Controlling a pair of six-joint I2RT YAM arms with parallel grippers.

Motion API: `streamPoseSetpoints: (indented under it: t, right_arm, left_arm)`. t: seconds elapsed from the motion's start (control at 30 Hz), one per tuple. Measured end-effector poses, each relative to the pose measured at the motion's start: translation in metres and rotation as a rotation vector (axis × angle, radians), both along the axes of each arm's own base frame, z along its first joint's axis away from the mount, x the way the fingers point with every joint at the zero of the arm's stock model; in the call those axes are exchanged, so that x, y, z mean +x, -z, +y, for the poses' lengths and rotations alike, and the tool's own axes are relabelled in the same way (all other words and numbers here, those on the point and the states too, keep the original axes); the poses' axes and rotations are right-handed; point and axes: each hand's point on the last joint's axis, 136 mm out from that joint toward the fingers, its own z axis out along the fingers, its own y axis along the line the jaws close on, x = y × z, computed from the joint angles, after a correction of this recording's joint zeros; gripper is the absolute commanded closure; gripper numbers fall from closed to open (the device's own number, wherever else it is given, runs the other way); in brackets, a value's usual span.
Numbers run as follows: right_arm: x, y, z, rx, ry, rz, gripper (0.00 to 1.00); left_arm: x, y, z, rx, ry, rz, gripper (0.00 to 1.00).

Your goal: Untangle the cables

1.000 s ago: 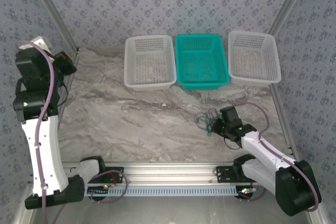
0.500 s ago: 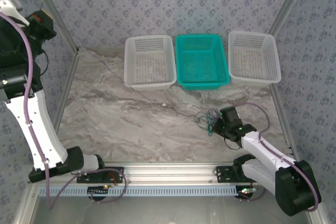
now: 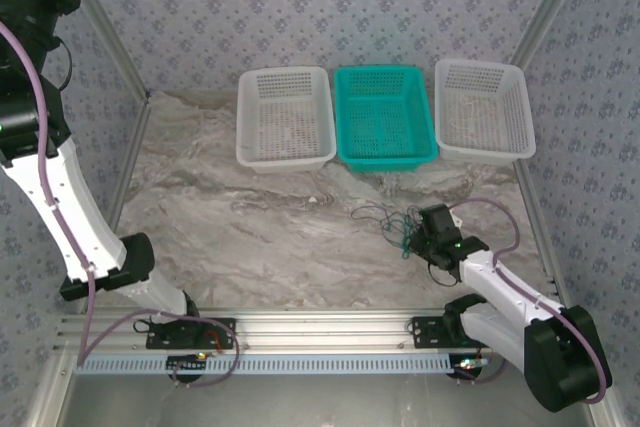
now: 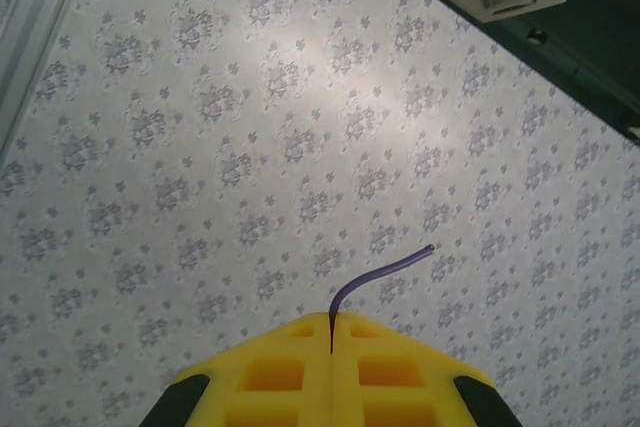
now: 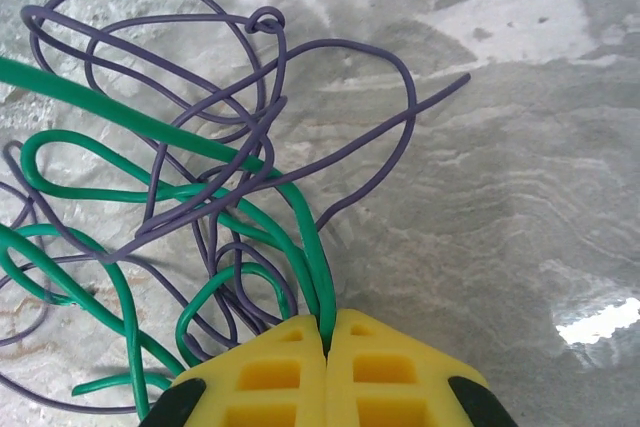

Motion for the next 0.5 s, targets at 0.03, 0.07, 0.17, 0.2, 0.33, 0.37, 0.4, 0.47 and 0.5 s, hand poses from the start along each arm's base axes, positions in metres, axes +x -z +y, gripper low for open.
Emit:
streamPoseSetpoints:
  t: [0.03,0.07,0.17,0.2,0.33,0.37,0.4,0.47,0.5]
  right_arm:
    - [0.0,0.0,-0.002,-0.002,0.017,0.001,1.0]
    - [-0.001,0.0,-0.003,-0.002,0.033,0.001,1.0]
    - [0.0,0.0,-0.007,-0.009,0.071,-0.002,1.0]
    - [0.0,0.0,-0.008,-0.011,0.079,-0.003,1.0]
    - [0.0,0.001,-0.009,-0.015,0.091,0.004,1.0]
    - [0.0,0.001,-0.009,-0.016,0.091,0.004,1.0]
    - [0.0,0.001,-0.009,-0.016,0.091,0.005,1.0]
    - [0.0,0.0,-0.009,-0.015,0.098,0.003,1.0]
    - [-0.001,-0.001,-0.01,-0.014,0.1,0.0,1.0]
  left_arm:
    - [0.005,-0.002,0.001,-0.012,0.004,-0.009,1.0]
    - [0.01,-0.003,0.003,-0.024,0.005,-0.018,1.0]
    - [0.033,-0.003,0.008,-0.078,0.025,-0.039,1.0]
    - [0.042,-0.003,0.008,-0.094,0.037,-0.049,1.0]
    - [0.082,0.001,-0.004,-0.133,0.117,-0.082,1.0]
    - [0.09,0.003,-0.007,-0.138,0.133,-0.085,1.0]
    - [0.099,0.006,-0.01,-0.143,0.148,-0.086,1.0]
    - [0.112,0.012,-0.013,-0.151,0.163,-0.084,1.0]
    - [0.117,0.014,-0.014,-0.154,0.169,-0.083,1.0]
